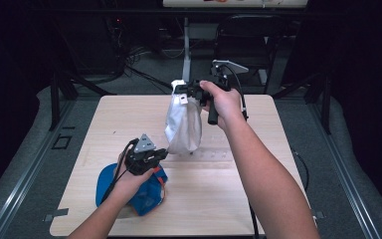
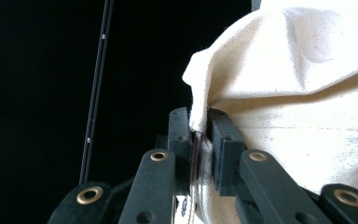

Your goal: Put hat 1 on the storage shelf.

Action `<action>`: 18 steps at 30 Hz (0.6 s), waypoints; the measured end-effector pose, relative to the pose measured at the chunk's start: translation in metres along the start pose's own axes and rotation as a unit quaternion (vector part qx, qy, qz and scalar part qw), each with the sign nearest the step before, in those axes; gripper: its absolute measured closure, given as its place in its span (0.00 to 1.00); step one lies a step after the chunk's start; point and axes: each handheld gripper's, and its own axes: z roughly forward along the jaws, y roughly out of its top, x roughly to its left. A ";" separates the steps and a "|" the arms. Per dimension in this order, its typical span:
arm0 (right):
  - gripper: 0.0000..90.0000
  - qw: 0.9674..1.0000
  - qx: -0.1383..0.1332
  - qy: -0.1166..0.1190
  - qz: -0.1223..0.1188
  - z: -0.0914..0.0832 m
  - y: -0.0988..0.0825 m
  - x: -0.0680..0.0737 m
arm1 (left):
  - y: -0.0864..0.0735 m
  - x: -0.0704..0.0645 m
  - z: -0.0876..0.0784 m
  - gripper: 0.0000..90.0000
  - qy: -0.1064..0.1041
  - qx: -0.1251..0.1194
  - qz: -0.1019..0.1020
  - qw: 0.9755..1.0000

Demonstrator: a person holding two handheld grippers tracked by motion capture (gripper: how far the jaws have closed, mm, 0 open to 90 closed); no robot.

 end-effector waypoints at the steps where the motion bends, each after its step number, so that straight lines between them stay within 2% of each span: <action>1: 0.89 1.000 0.001 0.001 0.001 0.002 0.000 -0.001 | -0.001 0.001 -0.002 0.93 -0.001 0.004 -0.004 1.000; 6: 0.89 1.000 0.004 0.006 0.007 0.007 -0.001 -0.004 | -0.009 0.001 -0.004 0.97 -0.001 -0.001 -0.016 1.000; 8: 0.89 1.000 0.006 0.008 0.007 0.010 -0.001 -0.005 | -0.010 0.001 -0.004 1.00 -0.001 0.001 -0.016 1.000; 9: 0.89 1.000 0.007 0.008 0.008 0.011 -0.001 -0.005 | -0.011 0.000 -0.004 1.00 0.008 0.006 -0.012 1.000; 10: 0.89 1.000 0.008 0.007 0.008 0.012 -0.002 -0.005 | -0.012 -0.001 -0.004 0.98 0.009 0.005 -0.010 1.000; 12: 0.89 1.000 0.010 0.009 0.008 0.014 -0.002 -0.005 | -0.011 -0.003 -0.005 0.83 0.014 -0.004 -0.008 1.000; 13: 0.89 1.000 0.010 0.009 0.007 0.015 -0.002 -0.004 | -0.010 -0.003 -0.007 0.78 0.010 -0.007 -0.005 1.000; 15: 0.89 1.000 0.011 0.007 0.005 0.017 -0.001 -0.003 | -0.008 -0.005 -0.007 0.73 0.008 -0.013 -0.003 1.000; 16: 0.89 1.000 0.011 0.006 0.005 0.018 0.000 -0.002 | -0.005 -0.007 -0.007 0.71 0.015 -0.011 0.004 1.000; 18: 0.89 1.000 0.010 0.003 0.003 0.020 0.001 0.000 | -0.004 -0.008 -0.006 0.68 0.016 -0.012 0.005 1.000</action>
